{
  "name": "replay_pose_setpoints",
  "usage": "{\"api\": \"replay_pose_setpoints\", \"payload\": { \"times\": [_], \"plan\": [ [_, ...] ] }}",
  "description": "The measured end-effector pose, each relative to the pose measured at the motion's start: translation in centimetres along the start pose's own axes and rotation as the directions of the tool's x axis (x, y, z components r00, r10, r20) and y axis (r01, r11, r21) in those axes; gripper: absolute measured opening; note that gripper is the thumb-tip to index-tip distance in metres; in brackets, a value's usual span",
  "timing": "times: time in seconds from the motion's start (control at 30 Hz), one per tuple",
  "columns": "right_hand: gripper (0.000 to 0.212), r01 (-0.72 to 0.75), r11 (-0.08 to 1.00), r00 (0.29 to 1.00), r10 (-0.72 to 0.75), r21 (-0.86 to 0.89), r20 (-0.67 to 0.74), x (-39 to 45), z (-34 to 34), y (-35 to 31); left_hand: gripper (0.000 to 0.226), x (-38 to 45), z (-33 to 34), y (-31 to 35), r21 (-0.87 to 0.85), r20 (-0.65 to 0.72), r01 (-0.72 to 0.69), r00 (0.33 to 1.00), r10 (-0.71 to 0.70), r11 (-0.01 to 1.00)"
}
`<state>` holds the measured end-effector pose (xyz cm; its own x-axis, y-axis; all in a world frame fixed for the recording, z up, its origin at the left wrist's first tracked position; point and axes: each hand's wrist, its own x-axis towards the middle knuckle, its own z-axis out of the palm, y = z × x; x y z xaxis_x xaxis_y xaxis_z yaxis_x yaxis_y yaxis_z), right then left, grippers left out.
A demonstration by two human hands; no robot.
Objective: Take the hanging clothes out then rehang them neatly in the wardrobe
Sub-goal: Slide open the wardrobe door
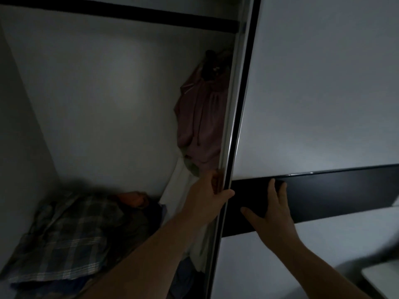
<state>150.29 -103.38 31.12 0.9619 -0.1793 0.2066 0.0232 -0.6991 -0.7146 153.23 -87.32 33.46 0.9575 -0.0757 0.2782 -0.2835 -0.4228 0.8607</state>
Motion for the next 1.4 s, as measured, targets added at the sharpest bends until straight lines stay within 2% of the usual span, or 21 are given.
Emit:
{"api": "replay_pose_setpoints", "payload": {
  "times": [0.13, 0.37, 0.6, 0.83, 1.17, 1.27, 1.4],
  "plan": [
    [0.109, -0.030, 0.999, 0.999, 0.030, -0.010, -0.026, 0.5, -1.1, 0.7, 0.047, 1.0, 1.5, 0.7, -0.015, 0.050, -0.045, 0.998, 0.046, 0.999],
    [0.113, -0.070, 0.997, 0.997, 0.069, -0.041, -0.024, 0.8, -0.4, 1.3, 0.049, 2.6, 4.3, 2.4, 0.007, 0.060, -0.098, 0.993, 0.098, 0.995],
    [0.102, -0.149, 0.988, 0.980, 0.143, -0.031, -0.136, 2.2, -1.0, 2.3, 0.045, 3.9, 7.0, 3.4, -0.020, 0.134, -0.075, 0.988, 0.077, 0.997],
    [0.100, -0.173, 0.982, 0.978, 0.163, -0.068, -0.131, 3.2, -2.3, 3.6, 0.034, 5.0, 9.1, 3.6, -0.062, 0.182, -0.105, 0.977, 0.115, 0.993],
    [0.103, -0.186, 0.982, 0.976, 0.181, -0.032, -0.123, 4.7, -3.8, 5.8, 0.042, 5.9, 11.7, 4.0, -0.035, 0.130, -0.146, 0.980, 0.149, 0.989],
    [0.102, -0.189, 0.978, 0.976, 0.178, -0.089, -0.123, 4.9, -4.3, 6.3, 0.043, 5.9, 12.8, 4.1, 0.010, 0.088, -0.153, 0.984, 0.152, 0.988],
    [0.103, -0.150, 0.987, 0.983, 0.142, -0.065, -0.114, 5.0, -4.6, 6.7, 0.043, 5.5, 13.8, 4.0, 0.039, 0.018, -0.176, 0.984, 0.175, 0.984]
  ]
}}
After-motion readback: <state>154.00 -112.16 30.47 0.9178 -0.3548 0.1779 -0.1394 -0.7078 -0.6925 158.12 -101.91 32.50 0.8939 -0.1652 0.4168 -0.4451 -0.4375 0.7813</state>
